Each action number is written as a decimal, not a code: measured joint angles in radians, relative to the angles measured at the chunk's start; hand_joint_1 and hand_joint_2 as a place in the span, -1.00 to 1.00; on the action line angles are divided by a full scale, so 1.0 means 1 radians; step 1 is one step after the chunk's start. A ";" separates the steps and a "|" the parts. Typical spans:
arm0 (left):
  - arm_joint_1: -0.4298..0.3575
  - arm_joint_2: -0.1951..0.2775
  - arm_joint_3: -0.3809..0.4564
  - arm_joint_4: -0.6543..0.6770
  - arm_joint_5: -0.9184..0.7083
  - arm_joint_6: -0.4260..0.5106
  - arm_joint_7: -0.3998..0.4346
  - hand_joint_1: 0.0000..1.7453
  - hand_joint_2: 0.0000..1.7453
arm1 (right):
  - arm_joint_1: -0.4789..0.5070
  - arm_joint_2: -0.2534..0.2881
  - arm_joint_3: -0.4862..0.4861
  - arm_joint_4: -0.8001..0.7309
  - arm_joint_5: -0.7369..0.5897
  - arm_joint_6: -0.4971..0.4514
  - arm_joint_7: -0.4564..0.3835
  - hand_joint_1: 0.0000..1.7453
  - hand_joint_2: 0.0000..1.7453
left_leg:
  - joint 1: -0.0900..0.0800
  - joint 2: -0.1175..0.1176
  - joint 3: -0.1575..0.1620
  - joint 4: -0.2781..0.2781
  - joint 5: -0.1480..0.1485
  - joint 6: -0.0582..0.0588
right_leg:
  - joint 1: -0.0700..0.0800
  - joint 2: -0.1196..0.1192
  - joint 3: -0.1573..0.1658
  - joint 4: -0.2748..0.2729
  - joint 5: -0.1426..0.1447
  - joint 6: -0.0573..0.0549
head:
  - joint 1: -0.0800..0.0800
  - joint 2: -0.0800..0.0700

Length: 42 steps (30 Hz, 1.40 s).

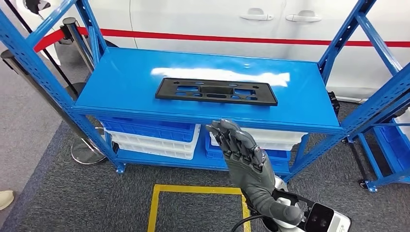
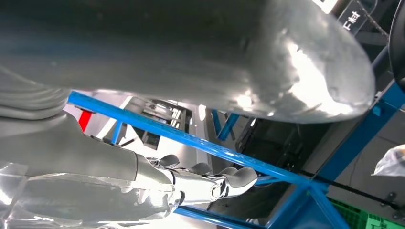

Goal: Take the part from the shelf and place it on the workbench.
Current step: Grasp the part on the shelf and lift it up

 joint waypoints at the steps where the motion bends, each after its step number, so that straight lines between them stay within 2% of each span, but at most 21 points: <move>1: 0.001 -0.002 0.000 0.001 0.000 0.000 0.000 -1.00 -1.00 | 0.000 0.000 0.000 0.002 0.000 0.000 0.000 -1.00 -1.00 | -0.003 -0.001 0.020 -0.002 -0.015 0.000 | 0.009 0.002 0.001 -0.065 0.070 -0.015 | 0.000 0.000; 3: -0.001 -0.004 0.000 0.004 -0.001 0.000 0.000 -1.00 -1.00 | 0.000 -0.001 0.001 0.006 -0.001 0.000 0.000 -1.00 -1.00 | -0.007 -0.003 0.050 -0.013 -0.044 -0.006 | 0.025 0.007 0.008 -0.148 0.164 -0.035 | 0.000 0.000; 4: -0.003 -0.005 0.000 0.005 -0.002 0.000 0.001 -1.00 -1.00 | 0.000 -0.001 0.002 0.008 -0.002 0.000 0.000 -1.00 -1.00 | -0.008 -0.003 0.065 -0.016 -0.051 -0.010 | 0.029 0.008 0.014 -0.166 0.180 -0.039 | 0.000 0.000; 7: -0.011 -0.003 0.000 0.005 -0.003 0.002 0.000 -1.00 -1.00 | -0.009 0.000 0.005 0.007 -0.006 0.001 -0.001 -1.00 -1.00 | -0.008 0.004 0.070 0.034 -0.019 -0.025 | 0.023 0.007 0.069 -0.192 0.147 -0.044 | 0.002 0.000; 9: -0.016 -0.002 0.000 0.005 -0.004 0.003 -0.002 -1.00 -1.00 | -0.013 0.000 0.008 0.008 -0.010 0.001 -0.001 -1.00 -1.00 | -0.004 0.006 -0.002 0.158 0.001 -0.035 | 0.016 0.004 0.114 -0.210 0.127 -0.048 | 0.001 0.000; 10: -0.016 -0.003 0.000 0.005 -0.006 0.006 -0.003 -1.00 -1.00 | -0.014 0.000 0.009 0.010 -0.010 0.001 -0.001 -1.00 -1.00 | -0.002 0.007 -0.049 0.220 -0.015 -0.041 | 0.014 0.003 0.134 -0.215 0.115 -0.049 | 0.000 0.000; 12: -0.014 -0.003 0.000 0.005 -0.011 0.014 -0.004 -1.00 -1.00 | -0.016 0.000 0.012 0.016 -0.011 0.000 0.000 -1.00 -1.00 | 0.002 0.009 -0.129 0.275 -0.105 -0.051 | 0.009 0.005 0.171 -0.218 0.088 -0.047 | -0.001 0.000; 13: -0.012 -0.003 0.000 0.006 -0.013 0.017 -0.005 -1.00 -1.00 | -0.016 -0.001 0.012 0.019 -0.011 -0.002 0.000 -1.00 -1.00 | 0.004 0.010 -0.155 0.268 -0.145 -0.055 | 0.006 0.007 0.191 -0.218 0.073 -0.045 | -0.001 0.000; 14: -0.009 -0.003 0.000 0.006 -0.016 0.020 -0.005 -1.00 -1.00 | -0.016 -0.001 0.013 0.023 -0.011 -0.006 0.000 -1.00 -1.00 | 0.006 0.011 -0.175 0.242 -0.158 -0.059 | 0.003 0.009 0.210 -0.218 0.057 -0.041 | -0.001 0.000; 15: -0.005 -0.003 0.000 0.006 -0.019 0.021 -0.004 -1.00 -1.00 | -0.016 -0.003 0.014 0.028 -0.011 -0.012 0.000 -1.00 -1.00 | 0.008 0.013 -0.187 0.198 -0.129 -0.062 | 0.001 0.011 0.230 -0.218 0.041 -0.037 | -0.001 0.000; 18: 0.002 -0.003 0.000 0.011 -0.029 0.029 0.001 -1.00 -1.00 | -0.017 -0.011 0.020 0.052 -0.007 -0.029 0.000 -1.00 -1.00 | 0.010 0.022 -0.207 0.059 0.100 -0.053 | 0.000 0.013 0.266 -0.206 -0.007 -0.019 | -0.002 0.000; 19: 0.002 -0.002 0.000 0.013 -0.030 0.031 0.004 -1.00 -1.00 | -0.018 -0.014 0.022 0.062 -0.005 -0.035 0.001 -1.00 -1.00 | 0.009 0.023 -0.210 0.044 0.146 -0.044 | 0.002 0.014 0.269 -0.202 -0.019 -0.012 | -0.001 0.000; 23: -0.004 -0.001 -0.001 0.013 -0.033 0.035 0.007 -1.00 -1.00 | -0.032 -0.020 0.028 0.110 0.001 -0.061 0.011 -1.00 -1.00 | 0.010 0.020 -0.201 0.034 0.152 -0.017 | -0.001 0.012 0.267 -0.178 -0.057 0.014 | 0.002 0.000; 25: -0.006 0.001 0.000 0.013 -0.032 0.034 0.004 -1.00 -1.00 | -0.034 -0.026 0.029 0.144 0.003 -0.069 0.018 -1.00 0.00 | 0.012 0.019 -0.191 0.026 0.147 -0.008 | -0.004 0.009 0.210 -0.075 -0.102 0.023 | 0.005 0.000; 27: -0.005 0.003 0.000 0.013 -0.031 0.029 -0.005 -1.00 -1.00 | -0.031 -0.035 0.033 0.185 0.017 -0.085 0.021 -1.00 1.00 | 0.012 0.017 -0.183 0.025 0.138 -0.005 | -0.008 0.008 0.123 0.050 -0.133 0.029 | 0.006 0.000; 29: -0.003 0.004 0.000 0.013 -0.030 0.020 -0.017 -1.00 -1.00 | -0.027 -0.044 0.041 0.228 0.061 -0.124 0.022 -1.00 1.00 | 0.012 0.015 -0.169 0.025 0.126 -0.006 | -0.009 0.007 0.083 0.063 -0.089 0.029 | 0.006 0.000; 31: 0.001 0.004 0.000 0.013 -0.030 0.013 -0.026 -1.00 -1.00 | -0.027 -0.049 0.050 0.266 0.117 -0.173 0.025 -1.00 1.00 | 0.011 0.013 -0.151 0.024 0.114 -0.008 | -0.007 0.008 0.107 -0.052 0.011 0.019 | 0.006 0.000; 33: 0.004 0.003 0.000 0.013 -0.030 0.009 -0.031 -1.00 -1.00 | -0.036 -0.051 0.062 0.301 0.193 -0.235 0.037 -1.00 1.00 | 0.009 0.011 -0.144 0.025 0.107 -0.015 | 0.000 0.007 0.137 -0.156 0.068 0.006 | 0.007 0.000; 35: 0.005 0.003 0.000 0.014 -0.028 0.004 -0.035 -1.00 -1.00 | -0.053 -0.050 0.082 0.336 0.305 -0.326 0.057 -1.00 1.00 | 0.009 0.011 -0.144 0.022 0.106 -0.025 | 0.006 0.008 0.144 -0.183 0.069 -0.003 | 0.009 0.000; 38: 0.005 0.004 0.001 0.014 -0.025 0.004 -0.040 -1.00 -1.00 | -0.081 -0.043 0.112 0.377 0.469 -0.475 0.091 -1.00 1.00 | 0.008 0.012 -0.146 0.032 0.091 -0.041 | 0.000 0.007 0.155 -0.204 0.074 -0.018 | 0.009 0.000; 42: 0.008 0.004 0.007 0.014 -0.024 0.012 -0.042 -1.00 -1.00 | -0.116 -0.022 0.162 0.428 0.713 -0.665 0.168 -1.00 1.00 | 0.009 0.014 -0.246 0.249 -0.017 -0.052 | -0.002 0.002 0.165 -0.214 0.076 -0.032 | 0.008 0.000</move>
